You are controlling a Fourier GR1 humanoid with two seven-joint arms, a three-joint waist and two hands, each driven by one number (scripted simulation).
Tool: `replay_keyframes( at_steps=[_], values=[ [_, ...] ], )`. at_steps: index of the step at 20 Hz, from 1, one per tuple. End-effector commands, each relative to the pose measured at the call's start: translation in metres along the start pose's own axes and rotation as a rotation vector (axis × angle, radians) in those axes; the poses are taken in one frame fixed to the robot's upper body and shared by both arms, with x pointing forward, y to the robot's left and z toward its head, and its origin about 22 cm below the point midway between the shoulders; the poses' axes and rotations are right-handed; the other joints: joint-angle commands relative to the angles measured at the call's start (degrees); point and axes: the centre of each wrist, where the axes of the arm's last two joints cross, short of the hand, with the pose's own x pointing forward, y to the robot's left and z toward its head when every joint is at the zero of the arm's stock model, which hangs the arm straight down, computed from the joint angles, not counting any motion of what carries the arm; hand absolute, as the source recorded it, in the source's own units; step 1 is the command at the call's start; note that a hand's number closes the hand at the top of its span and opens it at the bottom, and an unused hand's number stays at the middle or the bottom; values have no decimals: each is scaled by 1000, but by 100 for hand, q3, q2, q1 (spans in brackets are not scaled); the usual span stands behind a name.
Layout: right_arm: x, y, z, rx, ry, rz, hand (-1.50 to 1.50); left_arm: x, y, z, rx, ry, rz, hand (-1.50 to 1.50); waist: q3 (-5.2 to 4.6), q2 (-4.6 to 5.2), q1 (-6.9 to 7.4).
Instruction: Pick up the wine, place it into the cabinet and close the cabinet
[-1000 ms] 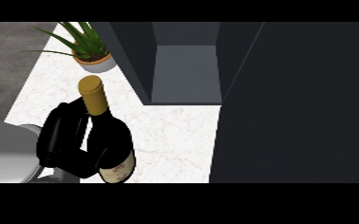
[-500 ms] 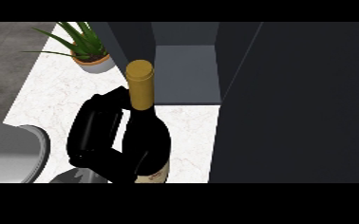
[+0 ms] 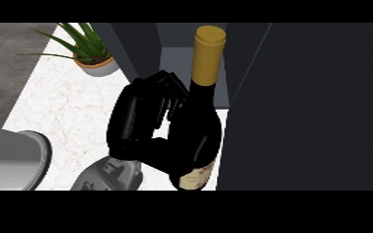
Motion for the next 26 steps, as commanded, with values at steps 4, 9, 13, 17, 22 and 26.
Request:
replay_keyframes(
  at_steps=[4,9,13,17,22,26],
  values=[
    [5,-1,14,6,-43,-45,-150,-2,-13,-28,45,-1,-28,150,-1,8,1],
    [1,1,21,32,-48,-37,-150,-14,-35,-28,65,-32,-78,150,0,5,-18],
    [12,1,31,40,-58,-48,-150,-25,-30,-45,75,-15,-92,150,-1,10,-47],
    [9,-10,21,30,-35,-29,-150,-45,-20,-22,95,-18,-69,150,-2,8,-1],
    [14,-10,27,42,-49,-24,-150,-42,-35,-36,139,12,-27,150,-1,6,-39],
    [19,2,12,36,-48,-33,-150,-68,-23,-30,151,-11,-40,150,-6,12,-14]
  ],
)
